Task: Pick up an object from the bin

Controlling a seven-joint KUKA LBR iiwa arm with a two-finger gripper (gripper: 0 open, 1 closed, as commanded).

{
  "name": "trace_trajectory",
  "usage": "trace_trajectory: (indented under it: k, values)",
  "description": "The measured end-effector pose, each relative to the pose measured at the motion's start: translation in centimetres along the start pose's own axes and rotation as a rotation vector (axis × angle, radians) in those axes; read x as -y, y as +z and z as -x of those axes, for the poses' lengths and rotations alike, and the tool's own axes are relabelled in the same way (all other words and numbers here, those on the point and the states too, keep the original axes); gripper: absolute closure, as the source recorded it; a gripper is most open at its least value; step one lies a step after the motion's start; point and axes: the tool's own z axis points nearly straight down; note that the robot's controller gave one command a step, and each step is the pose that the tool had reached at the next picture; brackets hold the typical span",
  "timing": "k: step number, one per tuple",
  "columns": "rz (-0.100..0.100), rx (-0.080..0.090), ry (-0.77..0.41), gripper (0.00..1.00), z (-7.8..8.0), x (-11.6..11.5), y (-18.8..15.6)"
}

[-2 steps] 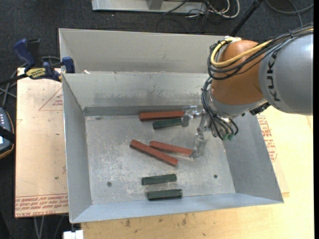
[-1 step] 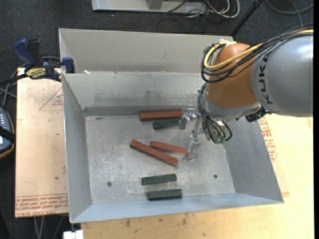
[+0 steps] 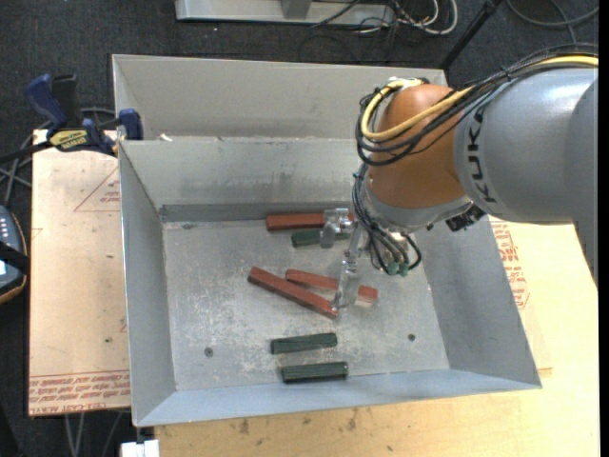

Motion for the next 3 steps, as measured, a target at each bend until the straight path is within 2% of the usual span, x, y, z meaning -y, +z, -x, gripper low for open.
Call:
trace_trajectory:
  k: [1,2,3]
  values:
    - [0.002,0.005,0.115,0.00,0.4,-0.4,5.5]
    - [0.000,0.000,0.117,1.00,-0.5,-0.1,8.2]
    - [0.000,0.000,0.116,1.00,-0.5,-0.1,8.2]
